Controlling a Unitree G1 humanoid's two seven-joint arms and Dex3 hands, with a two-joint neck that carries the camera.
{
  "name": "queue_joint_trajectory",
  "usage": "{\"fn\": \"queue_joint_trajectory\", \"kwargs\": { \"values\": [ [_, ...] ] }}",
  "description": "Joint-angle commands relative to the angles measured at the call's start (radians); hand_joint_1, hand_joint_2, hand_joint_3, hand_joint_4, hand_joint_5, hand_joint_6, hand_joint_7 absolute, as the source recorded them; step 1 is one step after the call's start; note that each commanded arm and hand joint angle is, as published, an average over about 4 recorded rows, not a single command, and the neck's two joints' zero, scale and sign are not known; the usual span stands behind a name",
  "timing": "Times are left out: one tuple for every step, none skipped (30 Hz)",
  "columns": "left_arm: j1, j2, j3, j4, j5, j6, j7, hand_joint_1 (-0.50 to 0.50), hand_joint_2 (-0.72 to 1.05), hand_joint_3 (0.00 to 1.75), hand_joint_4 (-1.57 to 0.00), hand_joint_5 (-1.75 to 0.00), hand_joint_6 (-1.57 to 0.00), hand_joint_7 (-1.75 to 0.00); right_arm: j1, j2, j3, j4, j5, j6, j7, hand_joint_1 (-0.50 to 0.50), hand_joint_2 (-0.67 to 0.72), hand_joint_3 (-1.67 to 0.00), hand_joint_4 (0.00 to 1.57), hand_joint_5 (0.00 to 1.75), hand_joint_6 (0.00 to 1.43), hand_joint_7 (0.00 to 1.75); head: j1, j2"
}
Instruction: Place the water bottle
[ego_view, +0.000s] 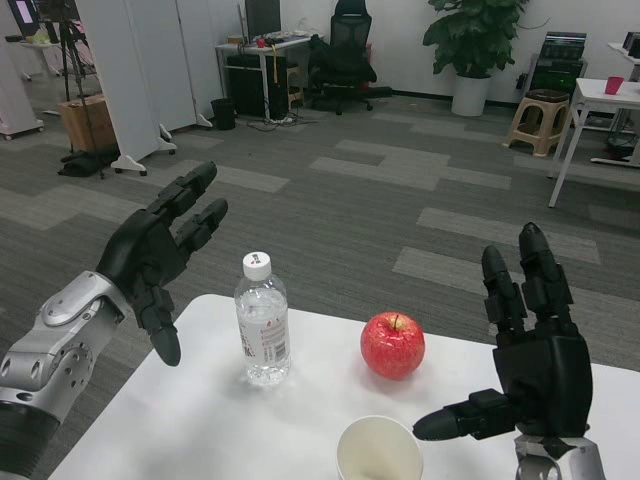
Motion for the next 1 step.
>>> {"fn": "queue_joint_trajectory", "kwargs": {
  "values": [
    [0.009, 0.012, -0.003, -0.013, -0.009, 0.002, 0.0, -0.48, -0.64, 0.09, 0.0, 0.0, 0.0, 0.0, -0.021, -0.005, -0.002, 0.002, -0.002, 0.003, -0.002, -0.46, 0.09, 0.0, 0.0, 0.0, 0.0, 0.0, 0.0, -0.002]
  ]
}}
